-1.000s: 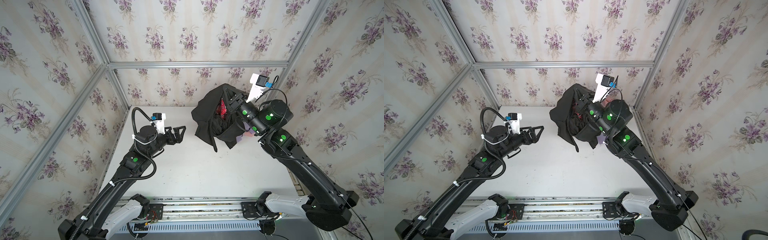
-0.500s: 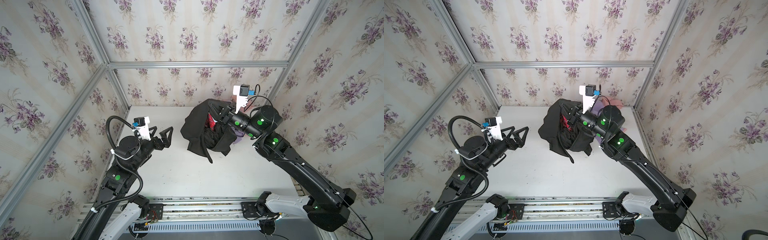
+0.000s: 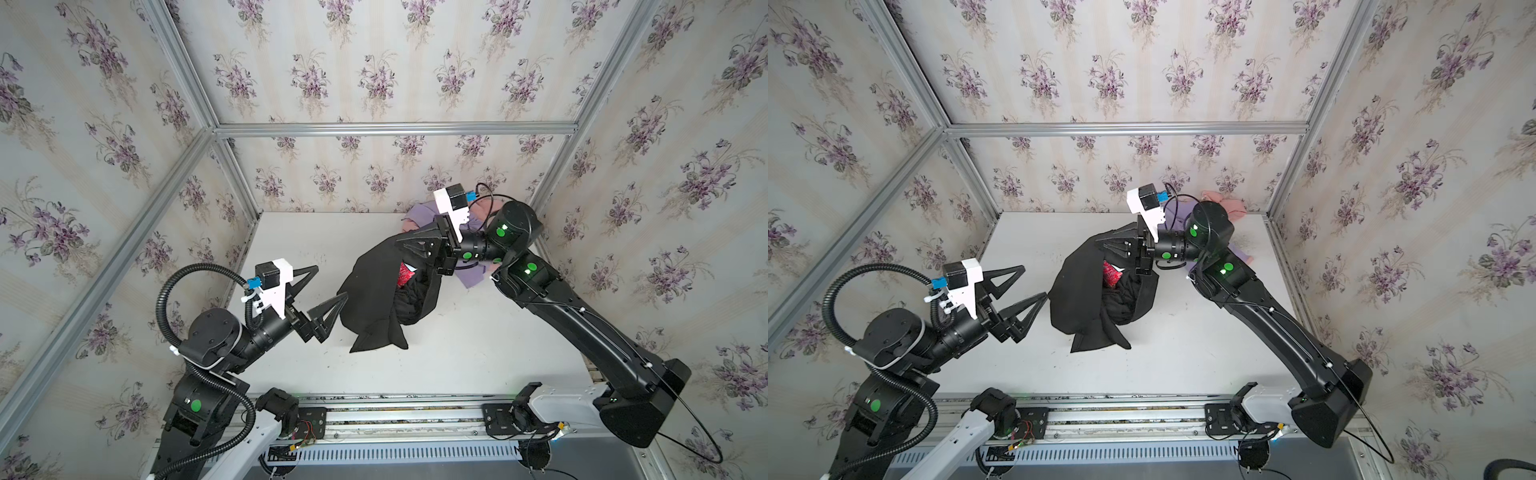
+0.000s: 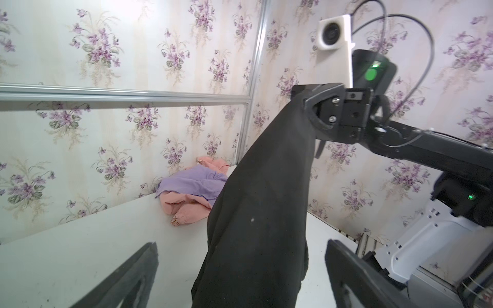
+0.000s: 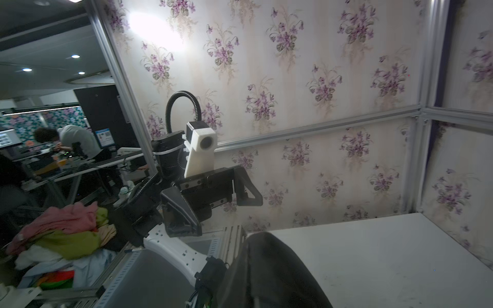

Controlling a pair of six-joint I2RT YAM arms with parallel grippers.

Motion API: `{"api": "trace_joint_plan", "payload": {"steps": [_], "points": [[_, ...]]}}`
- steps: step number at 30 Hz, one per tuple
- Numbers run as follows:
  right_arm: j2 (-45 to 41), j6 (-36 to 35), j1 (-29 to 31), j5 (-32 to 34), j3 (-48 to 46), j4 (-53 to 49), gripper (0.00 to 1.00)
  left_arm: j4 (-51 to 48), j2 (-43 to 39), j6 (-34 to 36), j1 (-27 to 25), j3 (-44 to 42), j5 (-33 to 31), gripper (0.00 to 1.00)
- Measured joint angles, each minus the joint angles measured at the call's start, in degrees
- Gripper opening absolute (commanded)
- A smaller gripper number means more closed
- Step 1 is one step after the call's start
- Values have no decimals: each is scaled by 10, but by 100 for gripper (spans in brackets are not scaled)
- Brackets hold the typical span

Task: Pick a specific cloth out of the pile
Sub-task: 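Swing the black garment toward the left gripper while the left gripper grasps it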

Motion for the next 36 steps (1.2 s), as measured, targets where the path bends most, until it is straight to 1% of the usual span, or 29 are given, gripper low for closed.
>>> {"api": "trace_joint_plan", "payload": {"steps": [1,4,7,10,18,26,28,29,34,36], "points": [[10,5,-1,-31,3,4,0,-2,-1,7,0,1,12,100],[30,12,-1,-92,5,22,0,-11,1,22,0,1,42,100],[46,24,-2,-137,5,54,0,-18,10,31,0,1,56,100],[70,42,-1,-168,1,105,0,-25,20,37,0,1,68,100],[125,68,11,-197,17,155,0,-26,45,50,0,1,87,100],[164,75,38,-201,36,179,0,22,89,49,0,-15,97,99],[170,75,42,-202,36,181,0,33,99,45,-1,-17,101,95],[172,75,42,-202,36,181,0,39,102,43,-1,-19,103,90],[179,79,42,-202,36,189,0,58,99,39,-1,-37,108,62],[179,79,43,-200,35,189,2,62,97,39,-1,-43,108,52]]}}
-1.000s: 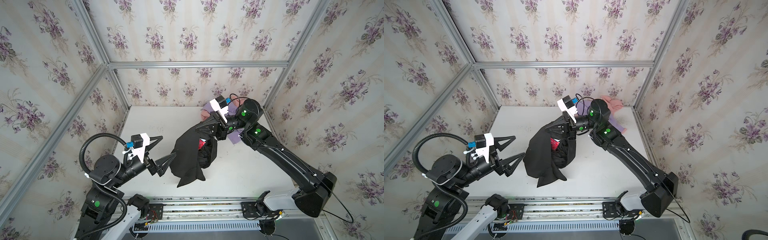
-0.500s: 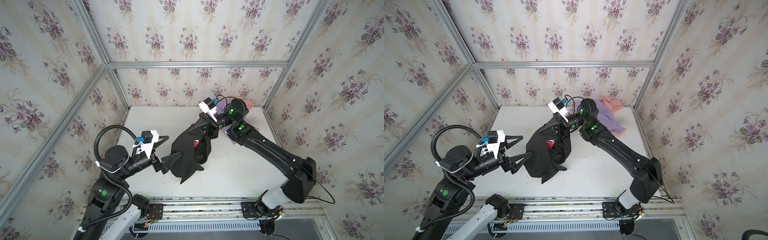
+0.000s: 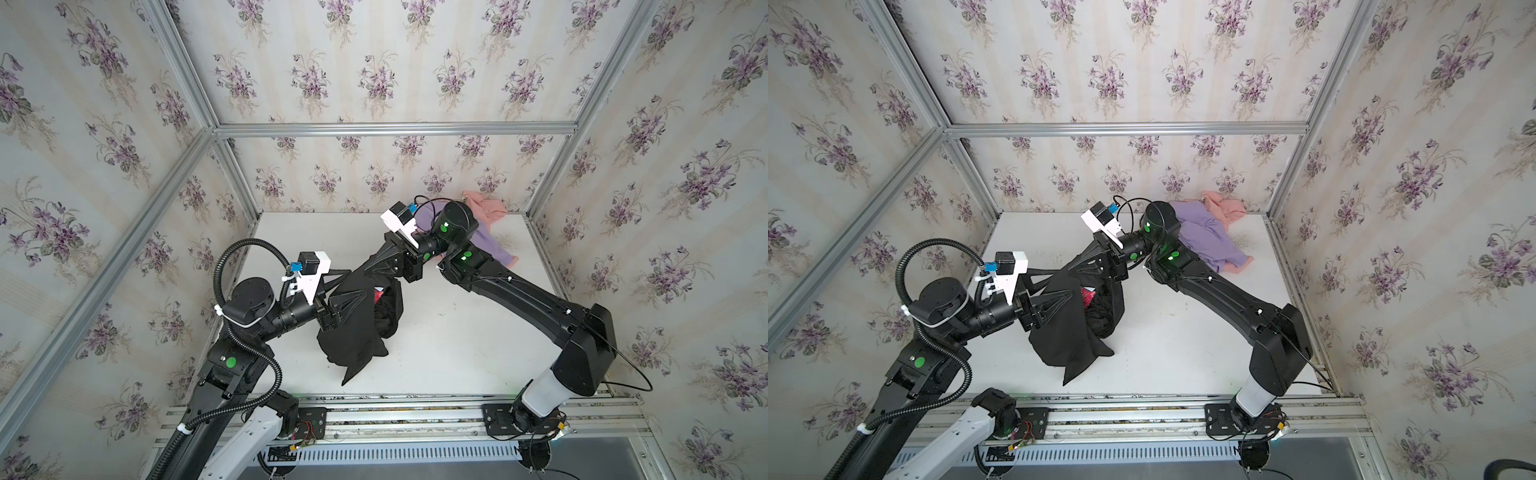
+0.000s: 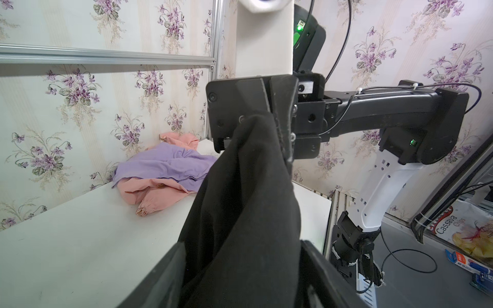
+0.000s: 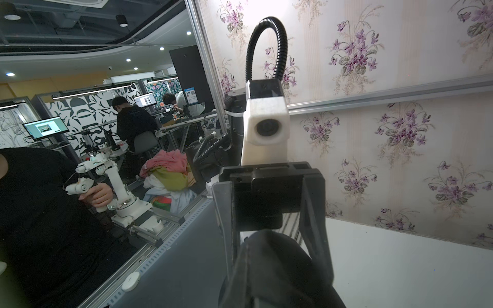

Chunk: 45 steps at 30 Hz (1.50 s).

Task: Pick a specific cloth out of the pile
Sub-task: 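Swing the black garment toward the left gripper while the left gripper grasps it, then open the right gripper and release the black garment onto the table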

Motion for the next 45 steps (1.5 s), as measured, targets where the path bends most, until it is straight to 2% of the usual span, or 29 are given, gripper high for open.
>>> {"api": "trace_joint_plan", "payload": {"steps": [4,8,10,13,19,28,39,43,45], "points": [[-1,0,2,8,-8,12,14,8,-3,-1,0,-8,2,35],[-1,0,2,22,-23,17,28,12,4,-5,0,-19,2,26],[-1,0,2,31,-30,17,42,19,8,-17,0,-26,1,24],[-1,-2,2,41,-38,18,54,34,9,-29,0,-42,-8,21],[-5,-3,2,64,-70,21,66,38,1,-34,0,-71,-30,18],[-45,-16,-24,101,-148,33,71,42,-31,-32,0,-115,-109,16],[-112,-32,-57,147,-234,49,72,0,-47,-26,0,-102,-217,11],[-141,-49,-66,169,-271,42,72,-9,-40,-26,0,-99,-233,13],[-152,-59,-69,177,-285,33,72,-14,-30,-29,0,-99,-235,18]]}}
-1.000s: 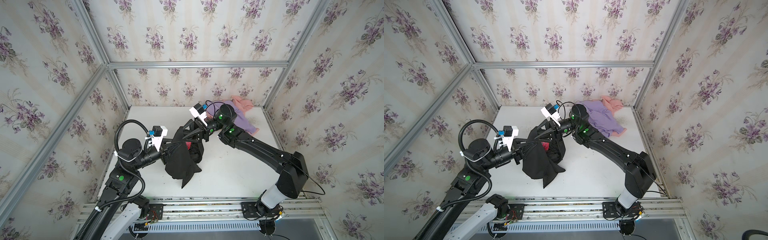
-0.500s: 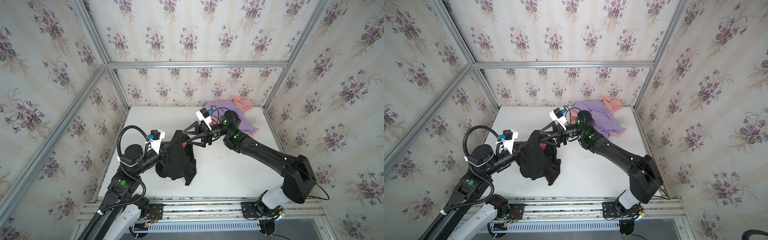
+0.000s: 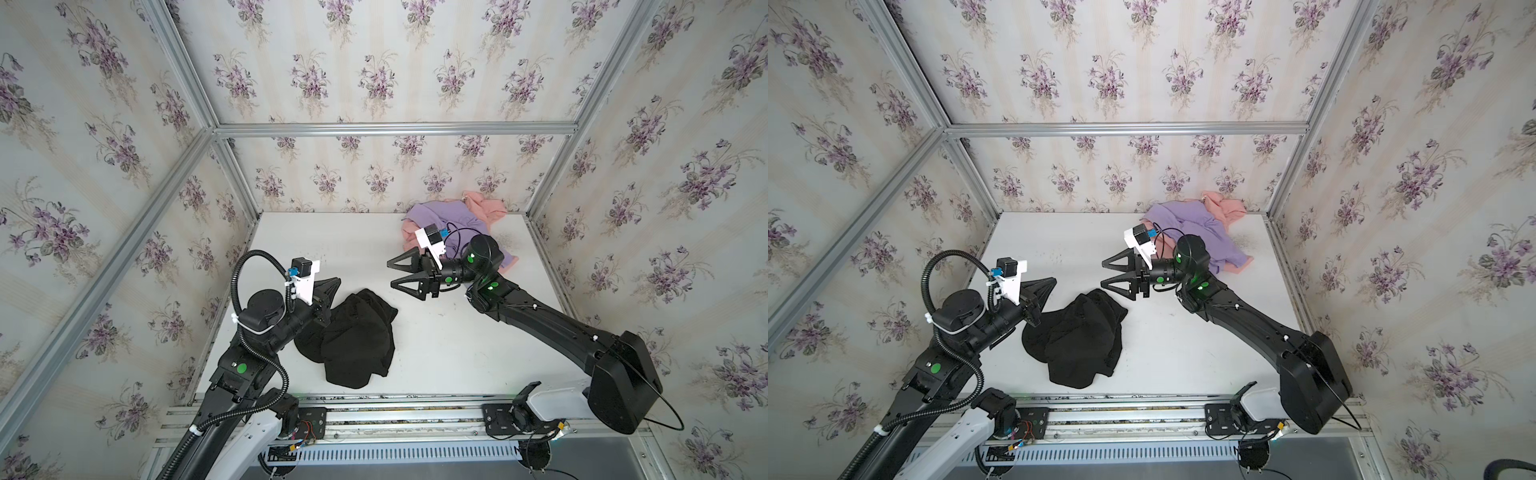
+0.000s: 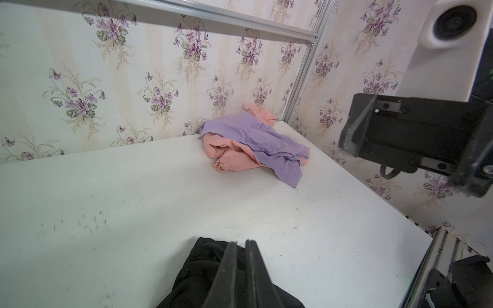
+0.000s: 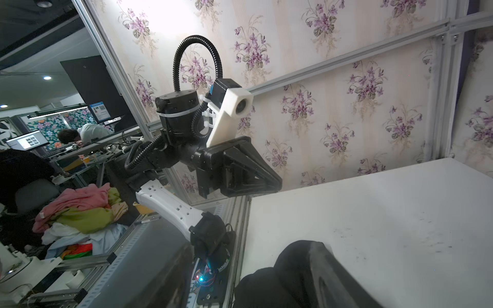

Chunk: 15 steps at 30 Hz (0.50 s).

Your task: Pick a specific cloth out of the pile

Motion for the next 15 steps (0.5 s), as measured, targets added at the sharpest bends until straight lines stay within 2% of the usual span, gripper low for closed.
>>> {"api": "trace_joint_plan", "payload": {"steps": [8,10,13,15], "points": [[-42,-59,5,64,-60,-70,69,-13,41,-56,0,-24,8,69],[-42,-79,24,97,-68,-94,70,-15,42,-75,0,-39,9,77],[-28,-122,69,135,-79,-130,69,-23,37,-106,1,-68,-27,92],[-5,-146,91,162,-80,-147,69,-30,35,-128,12,-86,-58,96]]}}
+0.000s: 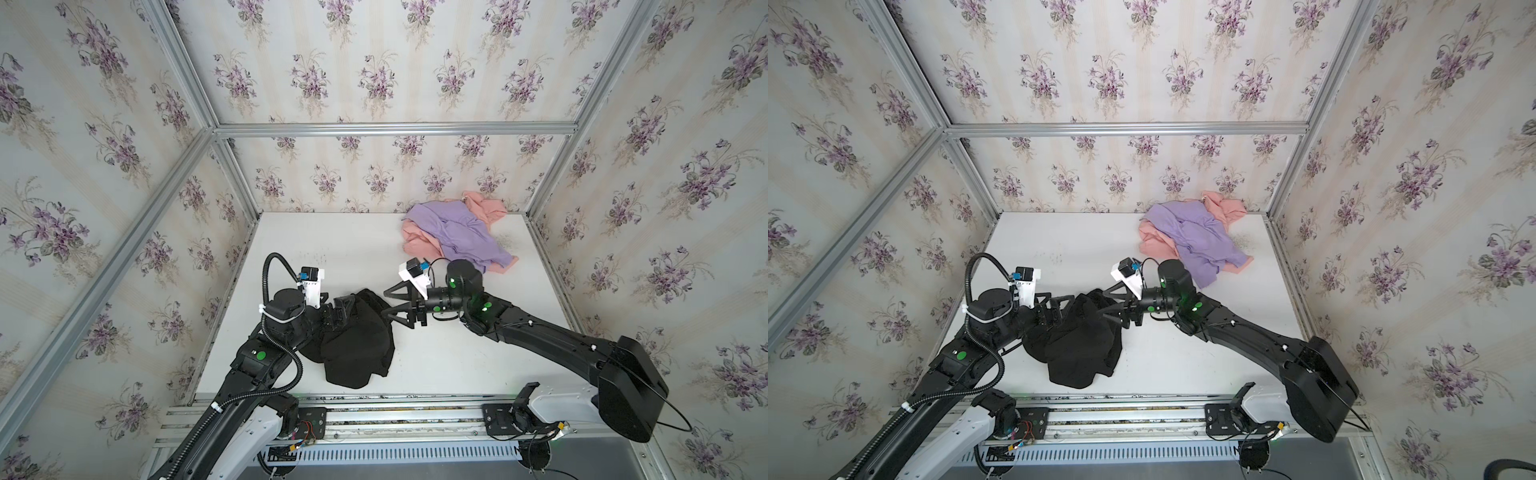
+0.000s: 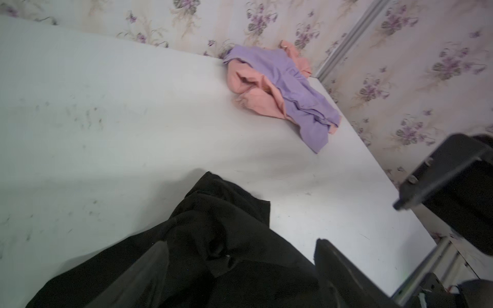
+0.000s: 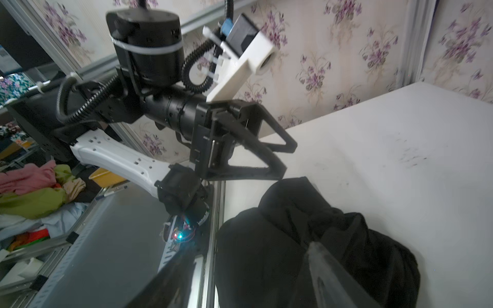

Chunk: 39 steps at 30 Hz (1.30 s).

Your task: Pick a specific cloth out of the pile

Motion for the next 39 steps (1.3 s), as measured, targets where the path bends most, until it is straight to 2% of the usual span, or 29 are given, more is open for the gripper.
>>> {"api": "trace_joint_plan", "payload": {"steps": [3,7,15,21,27,31,39], "points": [[42,-39,31,50,6,-32,65,-8,6,-36,44,-23,-27,98],[95,-96,70,93,32,-68,58,-12,29,-80,118,-50,-32,99],[157,-164,77,170,26,-112,56,7,58,-151,216,-117,-2,99],[192,-172,76,203,-15,-114,55,36,87,-170,235,-131,8,99],[235,-133,76,212,-38,-49,53,78,136,-173,238,-133,14,99],[248,-108,76,213,-55,17,53,108,174,-171,238,-136,45,99],[256,-87,77,221,-68,65,53,172,210,-172,237,-162,118,99]]}}
